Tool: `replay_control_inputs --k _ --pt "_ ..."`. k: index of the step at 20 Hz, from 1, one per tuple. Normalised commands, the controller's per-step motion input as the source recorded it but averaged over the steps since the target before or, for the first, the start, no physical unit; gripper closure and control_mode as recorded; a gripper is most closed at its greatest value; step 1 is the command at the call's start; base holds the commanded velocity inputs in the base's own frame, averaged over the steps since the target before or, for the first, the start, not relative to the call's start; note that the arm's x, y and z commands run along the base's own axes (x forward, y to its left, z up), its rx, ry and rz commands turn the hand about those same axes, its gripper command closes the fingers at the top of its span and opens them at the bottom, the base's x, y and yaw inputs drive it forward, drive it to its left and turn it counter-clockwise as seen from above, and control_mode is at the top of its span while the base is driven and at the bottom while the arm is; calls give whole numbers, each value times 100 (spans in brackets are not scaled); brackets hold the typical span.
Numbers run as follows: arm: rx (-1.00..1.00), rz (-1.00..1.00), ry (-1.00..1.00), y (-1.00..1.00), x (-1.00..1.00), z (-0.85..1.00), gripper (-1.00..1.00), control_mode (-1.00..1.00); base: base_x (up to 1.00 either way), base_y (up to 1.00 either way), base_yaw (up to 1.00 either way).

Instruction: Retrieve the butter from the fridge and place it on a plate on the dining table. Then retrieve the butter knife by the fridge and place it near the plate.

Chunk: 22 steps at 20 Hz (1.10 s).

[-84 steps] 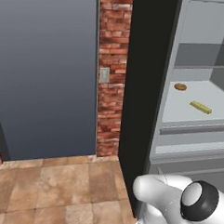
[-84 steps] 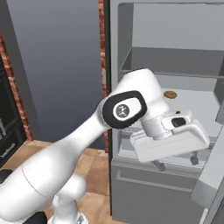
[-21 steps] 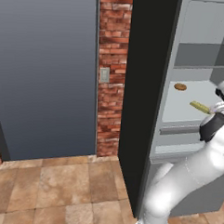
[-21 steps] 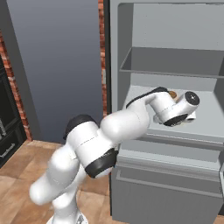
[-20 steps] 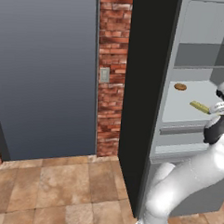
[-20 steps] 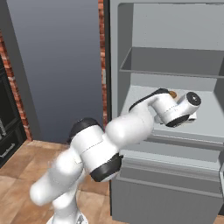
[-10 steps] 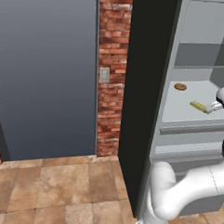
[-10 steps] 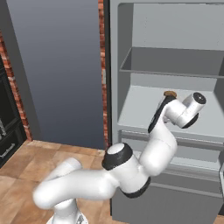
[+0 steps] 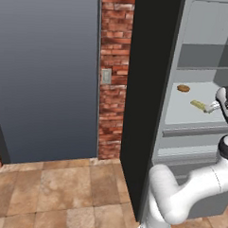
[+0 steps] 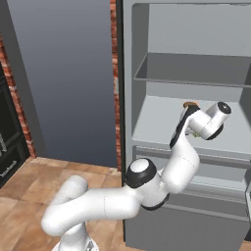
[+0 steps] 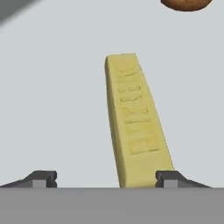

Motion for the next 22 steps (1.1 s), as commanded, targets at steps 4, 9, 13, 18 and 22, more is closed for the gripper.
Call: replay_control_inputs --k 4,9,13,18,22 --pt "0 4 -9 -24 20 0 -100 -100 0 0 0" --pt "0 4 -10 -20 2 -8 -100 -100 0 0 0" --pt "0 11 -12 0 6 -42 -100 -100 0 0 0" --pt "-1 16 -13 5 29 -38 -100 -100 0 0 0" --pt "-3 18 -15 14 31 -29 -100 -100 0 0 0"
